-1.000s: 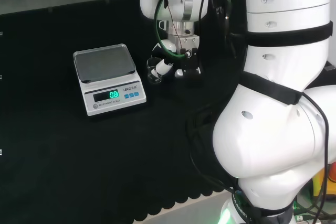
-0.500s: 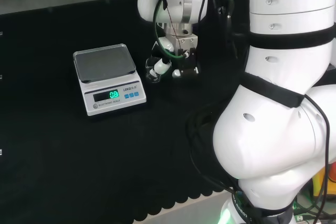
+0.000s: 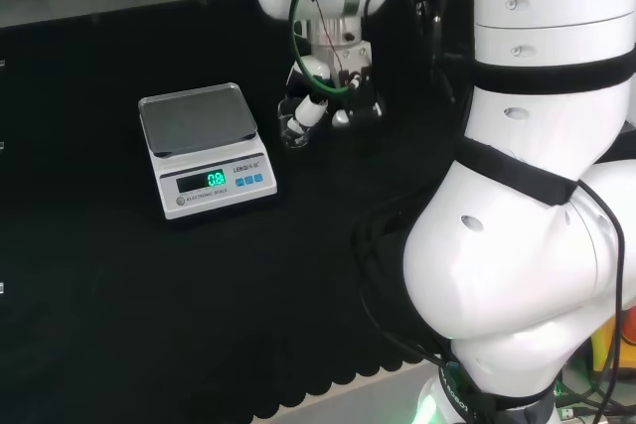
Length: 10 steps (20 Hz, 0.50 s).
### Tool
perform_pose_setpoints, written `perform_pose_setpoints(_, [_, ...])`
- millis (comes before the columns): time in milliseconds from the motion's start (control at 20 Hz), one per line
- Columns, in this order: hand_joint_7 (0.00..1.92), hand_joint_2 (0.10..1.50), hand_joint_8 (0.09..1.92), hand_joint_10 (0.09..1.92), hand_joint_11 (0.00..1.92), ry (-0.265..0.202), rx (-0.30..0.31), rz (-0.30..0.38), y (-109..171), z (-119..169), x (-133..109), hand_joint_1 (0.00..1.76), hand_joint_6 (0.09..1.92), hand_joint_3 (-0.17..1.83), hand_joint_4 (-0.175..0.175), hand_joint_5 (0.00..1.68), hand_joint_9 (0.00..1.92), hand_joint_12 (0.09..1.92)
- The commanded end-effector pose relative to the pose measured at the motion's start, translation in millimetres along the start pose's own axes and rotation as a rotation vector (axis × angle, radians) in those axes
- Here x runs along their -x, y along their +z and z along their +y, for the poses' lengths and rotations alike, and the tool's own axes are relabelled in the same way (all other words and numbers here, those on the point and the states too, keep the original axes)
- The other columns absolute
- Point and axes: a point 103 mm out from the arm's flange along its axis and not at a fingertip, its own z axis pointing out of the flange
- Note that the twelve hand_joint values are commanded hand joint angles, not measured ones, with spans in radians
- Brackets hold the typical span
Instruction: Pick up the beaker.
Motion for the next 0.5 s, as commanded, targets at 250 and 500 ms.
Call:
perform_pose_setpoints(250, [1.01,0.66,0.72,0.37,1.14,0.007,-0.008,-0.075,-85,-26,1,0.97,0.61,0.54,-0.071,1.07,1.12,0.94])
perform_pose_setpoints(500, [1.02,0.66,0.73,0.37,1.14,0.014,0.049,-0.075,-110,-42,-10,0.97,0.61,0.54,-0.073,1.07,1.13,0.93])
